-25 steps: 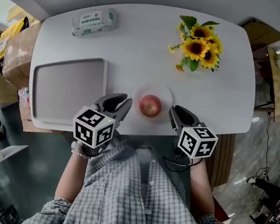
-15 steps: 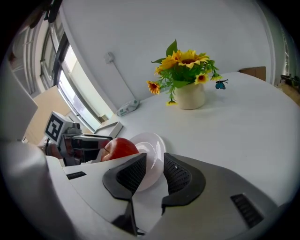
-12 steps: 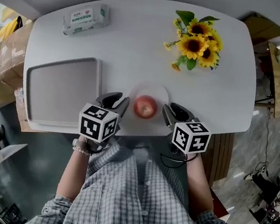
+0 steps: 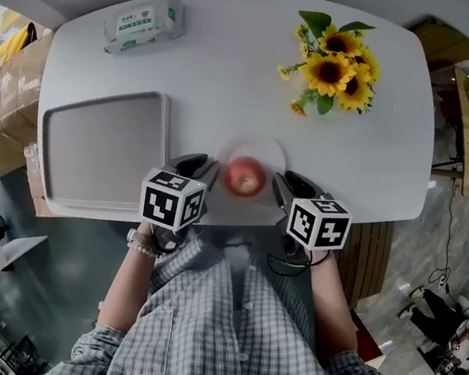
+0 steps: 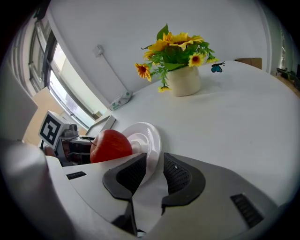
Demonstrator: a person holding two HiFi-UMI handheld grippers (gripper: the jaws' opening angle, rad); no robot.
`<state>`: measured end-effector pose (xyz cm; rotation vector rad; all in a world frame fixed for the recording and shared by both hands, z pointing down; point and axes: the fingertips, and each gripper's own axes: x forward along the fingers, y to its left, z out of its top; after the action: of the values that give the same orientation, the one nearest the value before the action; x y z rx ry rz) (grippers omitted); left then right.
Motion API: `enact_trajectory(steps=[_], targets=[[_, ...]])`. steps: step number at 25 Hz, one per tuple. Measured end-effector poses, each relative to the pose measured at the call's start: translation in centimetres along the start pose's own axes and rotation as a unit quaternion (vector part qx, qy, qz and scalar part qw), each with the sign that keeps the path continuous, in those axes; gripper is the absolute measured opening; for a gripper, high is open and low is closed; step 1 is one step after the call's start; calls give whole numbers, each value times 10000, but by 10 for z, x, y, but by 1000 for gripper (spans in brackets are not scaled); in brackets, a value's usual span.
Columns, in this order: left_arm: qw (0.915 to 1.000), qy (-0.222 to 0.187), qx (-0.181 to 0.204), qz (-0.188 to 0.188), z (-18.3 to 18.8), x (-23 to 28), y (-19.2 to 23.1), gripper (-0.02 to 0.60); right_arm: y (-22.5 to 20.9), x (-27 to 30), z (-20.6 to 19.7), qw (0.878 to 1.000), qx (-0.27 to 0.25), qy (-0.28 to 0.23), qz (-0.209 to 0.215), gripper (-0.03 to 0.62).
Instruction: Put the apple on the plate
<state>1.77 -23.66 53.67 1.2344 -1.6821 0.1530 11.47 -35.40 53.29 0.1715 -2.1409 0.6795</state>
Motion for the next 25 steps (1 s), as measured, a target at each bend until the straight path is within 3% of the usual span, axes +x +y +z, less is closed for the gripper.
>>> enact_trajectory(steps=[10, 20, 25], targets=[[9997, 219, 2, -56, 1, 3, -2, 92, -4, 1, -1, 9998, 184, 79, 60, 94], [9985, 383, -240, -293, -4, 8, -11, 92, -3, 1, -1, 9996, 232, 71, 113, 94], [9986, 454, -185, -220, -5, 10, -14, 92, -4, 1, -1, 9997, 197, 90, 83, 94]])
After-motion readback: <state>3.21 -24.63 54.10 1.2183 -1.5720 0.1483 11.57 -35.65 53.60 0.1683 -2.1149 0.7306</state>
